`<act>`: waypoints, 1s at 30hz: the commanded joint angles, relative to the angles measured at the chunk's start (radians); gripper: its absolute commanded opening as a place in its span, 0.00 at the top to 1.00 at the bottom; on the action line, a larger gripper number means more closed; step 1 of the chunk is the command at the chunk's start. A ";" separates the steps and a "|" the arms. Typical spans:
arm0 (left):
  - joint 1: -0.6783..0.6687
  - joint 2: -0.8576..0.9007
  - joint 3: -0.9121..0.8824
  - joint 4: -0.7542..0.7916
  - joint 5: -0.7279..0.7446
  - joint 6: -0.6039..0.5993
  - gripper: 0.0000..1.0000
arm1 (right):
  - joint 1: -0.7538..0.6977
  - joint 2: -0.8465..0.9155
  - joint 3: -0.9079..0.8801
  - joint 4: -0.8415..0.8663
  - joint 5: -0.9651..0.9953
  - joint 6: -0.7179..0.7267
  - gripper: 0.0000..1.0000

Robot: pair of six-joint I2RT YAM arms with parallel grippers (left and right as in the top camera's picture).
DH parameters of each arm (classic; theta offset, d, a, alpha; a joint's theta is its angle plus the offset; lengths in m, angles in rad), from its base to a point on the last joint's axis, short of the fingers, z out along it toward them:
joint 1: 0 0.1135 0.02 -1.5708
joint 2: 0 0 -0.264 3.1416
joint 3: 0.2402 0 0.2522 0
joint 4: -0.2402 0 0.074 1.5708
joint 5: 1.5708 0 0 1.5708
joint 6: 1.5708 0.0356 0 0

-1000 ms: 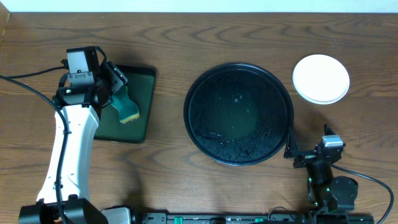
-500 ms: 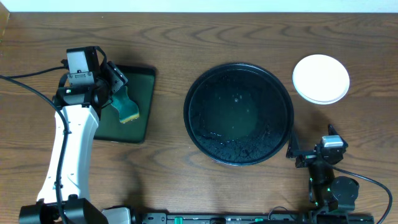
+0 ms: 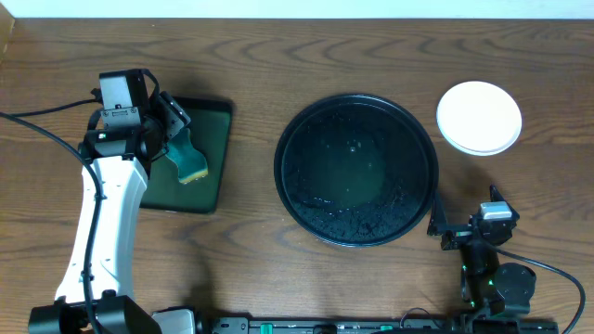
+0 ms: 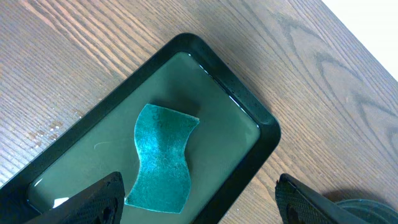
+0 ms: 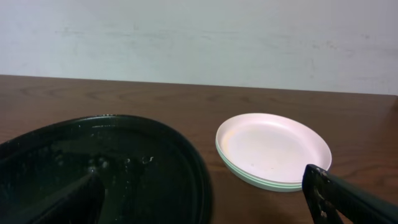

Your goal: Clean dirty plates on tray and stack at the side

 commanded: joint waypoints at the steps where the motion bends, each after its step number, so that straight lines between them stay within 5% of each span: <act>1: 0.003 0.004 0.015 0.000 -0.005 0.002 0.22 | -0.009 -0.010 -0.001 -0.003 0.001 -0.011 0.01; 21: 0.001 0.001 0.013 -0.014 0.010 0.003 0.22 | -0.009 -0.010 -0.001 -0.003 0.001 -0.011 0.01; 25: -0.028 -0.072 -0.050 -0.020 0.000 0.143 0.21 | -0.009 -0.010 -0.001 -0.003 0.001 -0.011 0.01; 30: -0.067 -0.382 -0.368 0.124 0.002 0.304 0.21 | -0.009 -0.010 -0.001 -0.003 0.001 -0.011 0.01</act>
